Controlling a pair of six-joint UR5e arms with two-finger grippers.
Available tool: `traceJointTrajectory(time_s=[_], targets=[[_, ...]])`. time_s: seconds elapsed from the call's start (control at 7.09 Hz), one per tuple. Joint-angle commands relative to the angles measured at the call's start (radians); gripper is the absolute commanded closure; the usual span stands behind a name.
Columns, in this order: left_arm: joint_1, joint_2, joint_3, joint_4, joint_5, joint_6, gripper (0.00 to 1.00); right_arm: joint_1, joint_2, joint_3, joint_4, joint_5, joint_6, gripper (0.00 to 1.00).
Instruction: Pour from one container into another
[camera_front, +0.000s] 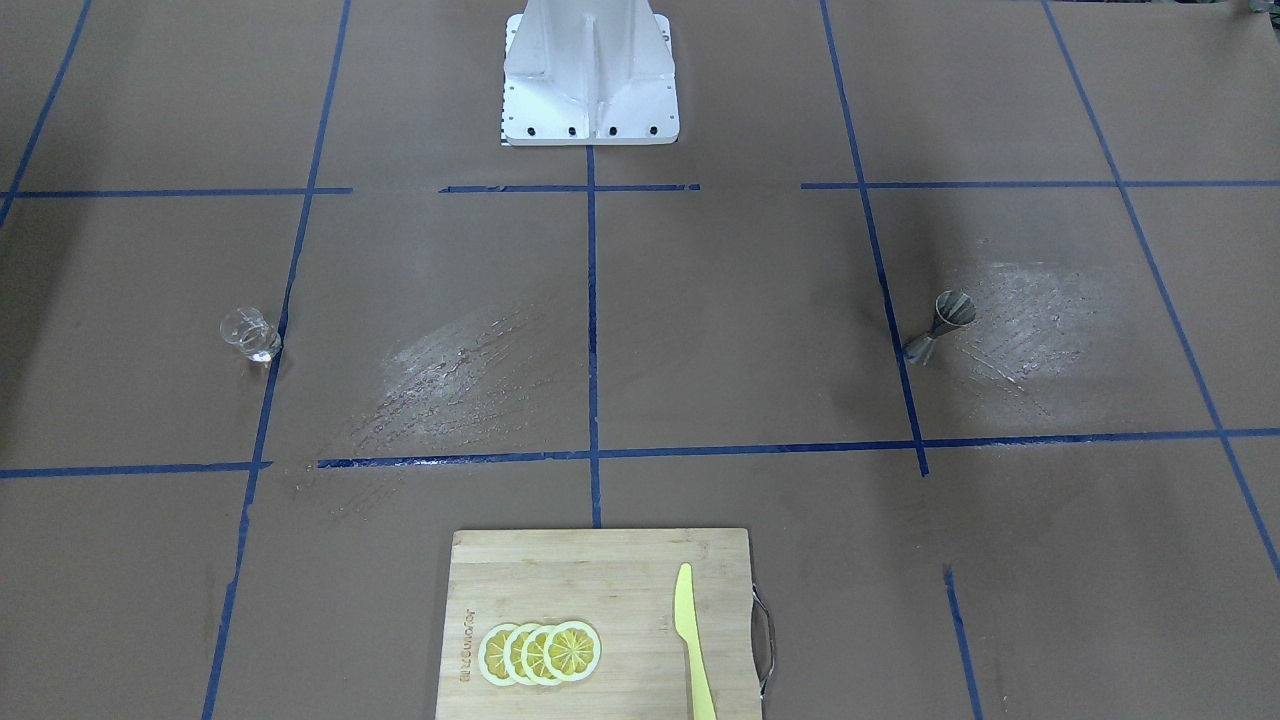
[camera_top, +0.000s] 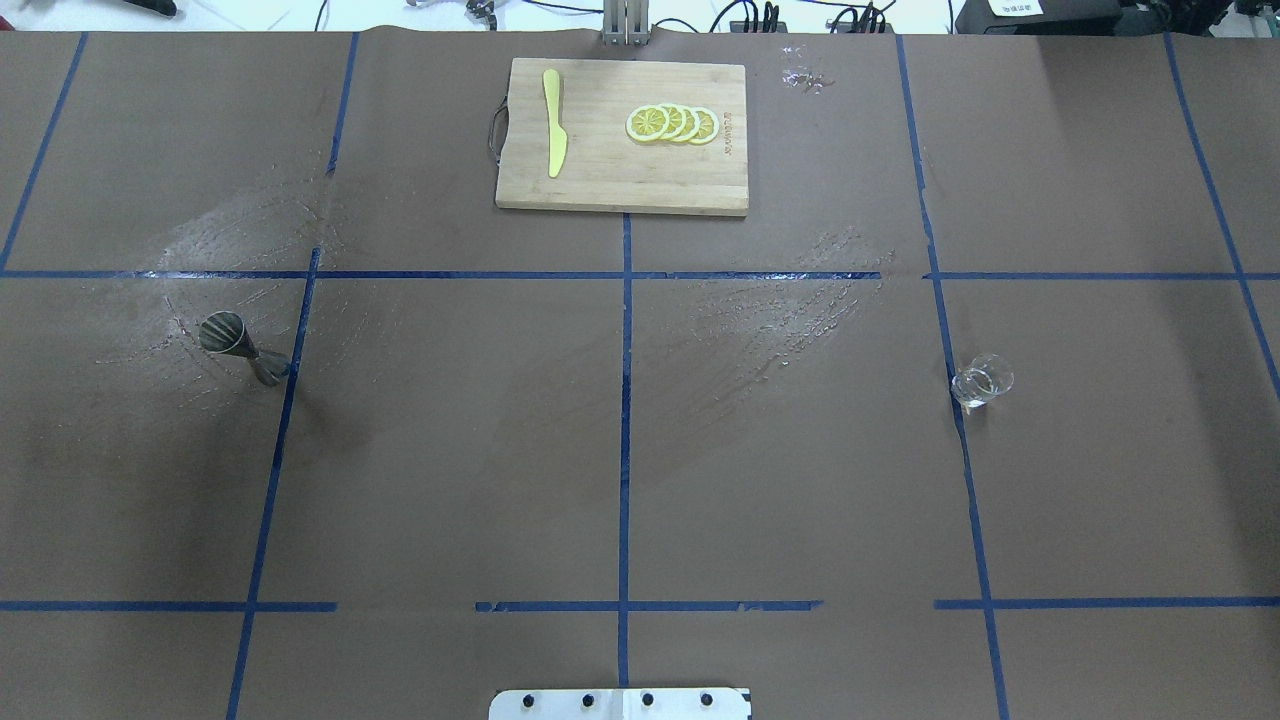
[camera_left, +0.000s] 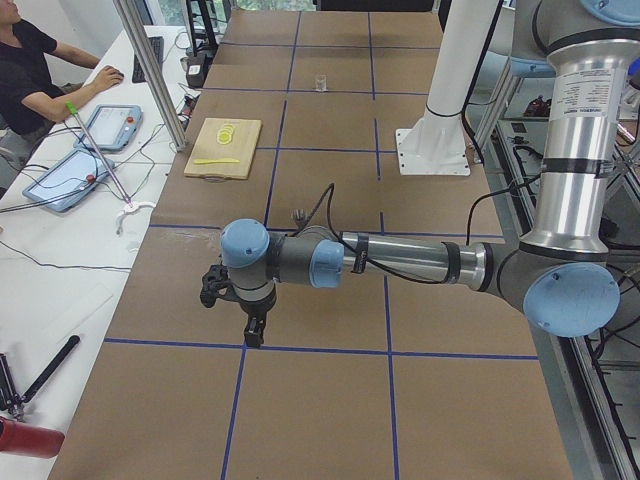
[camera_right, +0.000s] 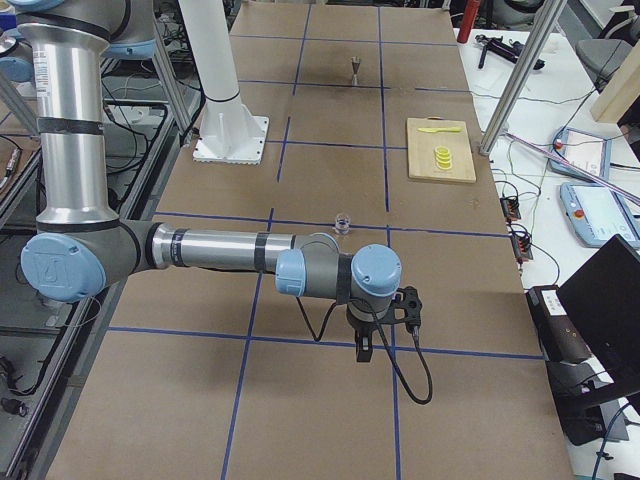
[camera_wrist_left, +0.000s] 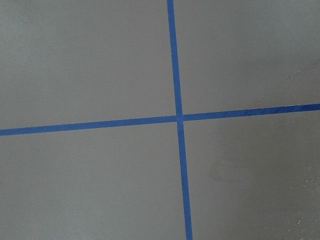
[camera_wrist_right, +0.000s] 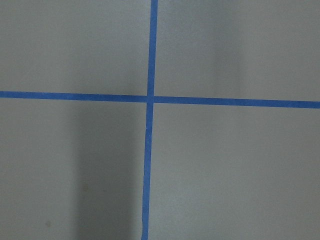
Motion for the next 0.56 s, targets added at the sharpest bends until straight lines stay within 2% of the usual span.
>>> traceJointTrajectory(time_s=[0.0,0.28,0.42], targets=[[0.003,-0.026,-0.002,0.003,0.0,-0.002,0.0,0.0,0.008,0.009,0.002,0.0,0.002,0.0],[0.003,-0.125,-0.047,-0.009,-0.003,-0.008,0.0,0.0,0.011,0.015,0.002,0.002,0.002,0.0],[0.011,-0.15,-0.052,-0.131,-0.003,-0.009,0.0,0.0,0.011,0.03,0.002,-0.002,0.002,0.0]])
